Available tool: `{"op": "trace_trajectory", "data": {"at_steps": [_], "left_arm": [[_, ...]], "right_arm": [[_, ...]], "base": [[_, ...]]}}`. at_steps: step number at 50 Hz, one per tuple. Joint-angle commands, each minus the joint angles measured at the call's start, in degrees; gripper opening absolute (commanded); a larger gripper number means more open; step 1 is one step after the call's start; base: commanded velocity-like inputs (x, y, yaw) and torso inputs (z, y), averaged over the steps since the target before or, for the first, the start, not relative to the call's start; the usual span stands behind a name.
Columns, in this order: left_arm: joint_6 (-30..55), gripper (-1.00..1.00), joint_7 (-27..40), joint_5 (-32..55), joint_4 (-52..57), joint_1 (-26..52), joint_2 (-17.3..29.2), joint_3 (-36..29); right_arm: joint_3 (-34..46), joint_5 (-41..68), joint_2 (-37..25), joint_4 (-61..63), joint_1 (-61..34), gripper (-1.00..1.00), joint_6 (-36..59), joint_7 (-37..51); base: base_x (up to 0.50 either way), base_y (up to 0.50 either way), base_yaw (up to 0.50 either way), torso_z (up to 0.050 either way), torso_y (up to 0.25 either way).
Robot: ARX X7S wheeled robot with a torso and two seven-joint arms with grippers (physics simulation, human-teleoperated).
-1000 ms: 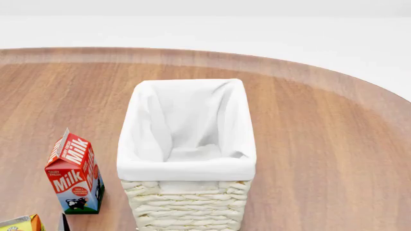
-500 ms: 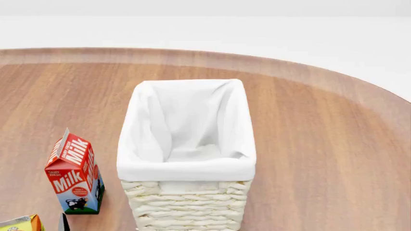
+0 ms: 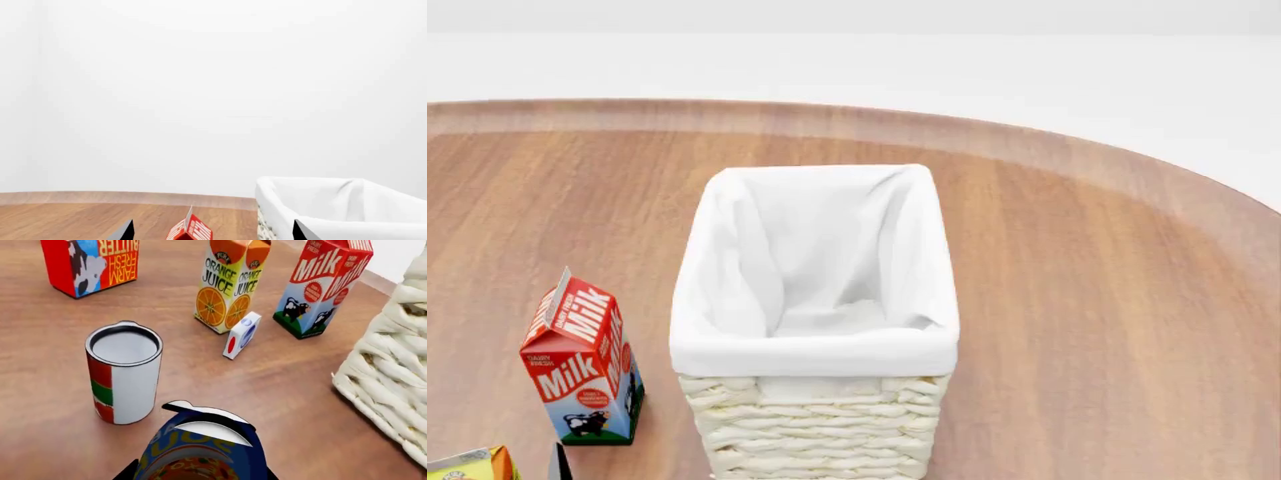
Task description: Pick up the alphabet soup, and put it in the basket.
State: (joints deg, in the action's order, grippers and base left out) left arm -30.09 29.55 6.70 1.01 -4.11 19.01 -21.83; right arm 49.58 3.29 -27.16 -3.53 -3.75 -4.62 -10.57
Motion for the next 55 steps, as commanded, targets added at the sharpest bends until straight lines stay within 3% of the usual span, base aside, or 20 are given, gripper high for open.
{"op": "trace_trajectory", "data": {"at_steps": [1, 27, 55], "left_arm": [[0.0, 1.0, 0.2, 0.0, 0.0, 0.1, 0.1, -0.1], [0.1, 1.0, 0.5, -0.1, 0.1, 0.1, 0.3, -0.5], [0.2, 1.0, 0.9, 0.2, 0.6, -0.1, 0.6, -0.6]], "right_arm": [[-2.4, 0.4, -1.8, 4.2, 2.3, -1.0, -5.9, 2.9], [-9.4, 12.1, -4.8, 9.3, 6.2, -1.0, -17.9, 5.0], [-13.9, 18.2, -3.5, 7.7, 6.3, -1.0, -22.7, 7.6]], "base": [[0.0, 0.0, 0.0, 0.0, 0.0], [0.0, 0.0, 0.0, 0.0, 0.0], [0.0, 0.0, 0.0, 0.0, 0.0]]}}
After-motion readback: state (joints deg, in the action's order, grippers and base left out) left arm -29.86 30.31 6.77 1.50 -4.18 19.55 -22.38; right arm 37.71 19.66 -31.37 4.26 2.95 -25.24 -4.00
